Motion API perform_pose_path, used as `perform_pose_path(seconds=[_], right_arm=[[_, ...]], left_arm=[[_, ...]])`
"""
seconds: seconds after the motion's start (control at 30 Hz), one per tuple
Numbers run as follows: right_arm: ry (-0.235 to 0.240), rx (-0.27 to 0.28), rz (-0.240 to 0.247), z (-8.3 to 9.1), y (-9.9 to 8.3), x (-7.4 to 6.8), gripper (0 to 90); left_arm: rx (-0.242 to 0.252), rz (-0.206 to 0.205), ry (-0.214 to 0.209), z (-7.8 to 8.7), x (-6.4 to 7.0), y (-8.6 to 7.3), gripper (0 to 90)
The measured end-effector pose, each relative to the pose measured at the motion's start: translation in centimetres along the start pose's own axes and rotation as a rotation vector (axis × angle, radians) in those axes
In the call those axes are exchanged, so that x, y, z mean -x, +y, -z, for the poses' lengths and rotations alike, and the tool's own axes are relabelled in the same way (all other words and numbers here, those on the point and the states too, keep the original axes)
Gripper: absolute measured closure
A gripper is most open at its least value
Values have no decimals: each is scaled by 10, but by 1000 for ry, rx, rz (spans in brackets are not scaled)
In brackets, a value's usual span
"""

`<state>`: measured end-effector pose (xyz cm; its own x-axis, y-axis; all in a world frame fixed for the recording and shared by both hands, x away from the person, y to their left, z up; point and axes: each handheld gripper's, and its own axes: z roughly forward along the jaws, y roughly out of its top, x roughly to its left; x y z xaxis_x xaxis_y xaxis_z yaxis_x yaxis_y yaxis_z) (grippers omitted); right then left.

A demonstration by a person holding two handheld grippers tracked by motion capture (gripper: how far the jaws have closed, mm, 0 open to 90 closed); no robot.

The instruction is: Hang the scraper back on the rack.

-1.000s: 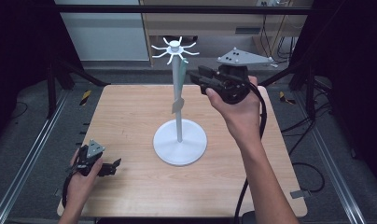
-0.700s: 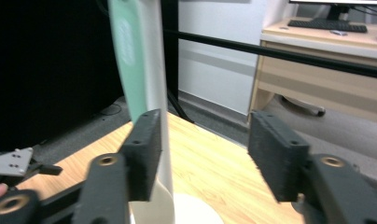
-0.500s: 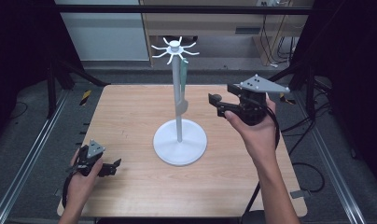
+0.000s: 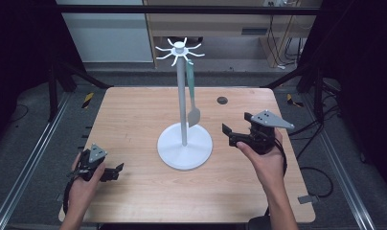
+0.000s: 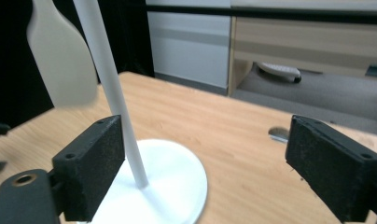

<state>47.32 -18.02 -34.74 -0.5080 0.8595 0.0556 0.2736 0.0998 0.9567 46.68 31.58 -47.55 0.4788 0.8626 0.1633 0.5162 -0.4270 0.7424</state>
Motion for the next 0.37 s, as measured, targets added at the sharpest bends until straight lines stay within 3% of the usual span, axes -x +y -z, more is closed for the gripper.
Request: perform_pose_path(seconds=[0.37], right_arm=[[-25,-129,-19,-19,-67,12,100]], left_arm=[[6,-1,-4,-1,1,1,28]])
